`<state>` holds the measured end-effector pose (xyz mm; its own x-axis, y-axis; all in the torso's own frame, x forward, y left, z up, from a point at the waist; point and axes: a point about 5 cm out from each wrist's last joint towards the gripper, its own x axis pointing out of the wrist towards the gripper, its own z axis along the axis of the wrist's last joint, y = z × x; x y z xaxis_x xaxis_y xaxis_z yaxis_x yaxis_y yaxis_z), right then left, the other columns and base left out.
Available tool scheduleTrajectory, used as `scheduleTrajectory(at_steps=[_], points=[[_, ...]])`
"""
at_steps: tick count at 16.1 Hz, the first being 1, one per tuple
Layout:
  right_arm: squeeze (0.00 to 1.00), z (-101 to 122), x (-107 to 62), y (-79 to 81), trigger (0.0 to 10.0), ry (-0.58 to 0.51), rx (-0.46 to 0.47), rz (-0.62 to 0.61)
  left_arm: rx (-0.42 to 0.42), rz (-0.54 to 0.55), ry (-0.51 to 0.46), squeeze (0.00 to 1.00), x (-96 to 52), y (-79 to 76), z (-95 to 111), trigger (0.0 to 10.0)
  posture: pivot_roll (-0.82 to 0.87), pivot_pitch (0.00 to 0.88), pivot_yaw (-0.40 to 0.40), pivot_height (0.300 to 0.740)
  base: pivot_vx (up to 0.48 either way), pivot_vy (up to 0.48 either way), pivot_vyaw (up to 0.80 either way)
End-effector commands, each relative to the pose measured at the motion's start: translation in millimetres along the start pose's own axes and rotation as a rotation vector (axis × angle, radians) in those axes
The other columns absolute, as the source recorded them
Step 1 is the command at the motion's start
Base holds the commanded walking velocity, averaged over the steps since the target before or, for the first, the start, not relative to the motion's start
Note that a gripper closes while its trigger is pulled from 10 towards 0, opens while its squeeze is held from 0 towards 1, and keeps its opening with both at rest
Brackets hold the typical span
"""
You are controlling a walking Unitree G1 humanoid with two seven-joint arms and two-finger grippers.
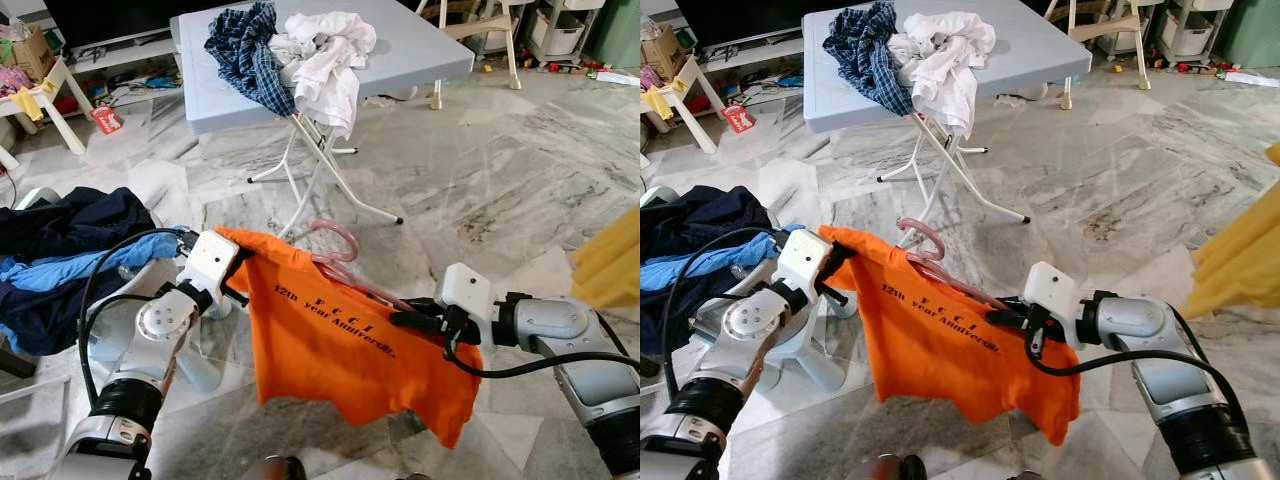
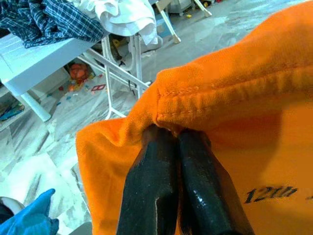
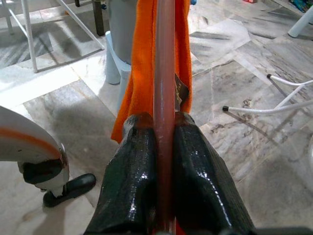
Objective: Hang hanger
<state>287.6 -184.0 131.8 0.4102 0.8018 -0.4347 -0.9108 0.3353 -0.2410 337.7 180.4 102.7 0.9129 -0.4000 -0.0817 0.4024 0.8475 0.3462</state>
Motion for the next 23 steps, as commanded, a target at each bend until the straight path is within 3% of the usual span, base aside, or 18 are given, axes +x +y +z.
scheduleTrajectory(at_steps=[1,3,6,11,23], points=[[0.00,-5,-5.7,-1.1,10.0,0.043,-0.001,0.015,0.015,0.078,-0.021,0.00,-3.2,25.2,9,0.0,-0.07,0.058,0.093,0.740,0.000,0.000,0.00],[0.00,-8,-8.3,-4.2,10.0,0.053,-0.004,-0.002,0.021,0.086,-0.016,0.00,-6.3,32.7,10,0.0,-0.07,0.056,0.094,0.740,0.000,0.000,0.00],[0.00,-4,-4.2,-5.4,10.0,0.031,-0.005,-0.008,0.011,0.043,0.021,0.00,-13.1,29.6,0,0.0,-0.06,0.058,0.091,0.740,0.000,0.000,0.00],[0.00,-9,-9.0,-3.8,10.0,0.046,-0.005,0.017,-0.090,0.061,0.064,0.00,-24.2,43.3,-10,0.0,-0.06,0.062,0.088,0.740,0.000,0.000,0.00],[0.00,-9,-9.0,-3.8,10.0,0.046,-0.005,0.017,-0.090,0.061,0.064,0.00,-24.2,43.3,-10,0.0,-0.06,0.062,0.088,0.740,0.000,0.000,0.00]])
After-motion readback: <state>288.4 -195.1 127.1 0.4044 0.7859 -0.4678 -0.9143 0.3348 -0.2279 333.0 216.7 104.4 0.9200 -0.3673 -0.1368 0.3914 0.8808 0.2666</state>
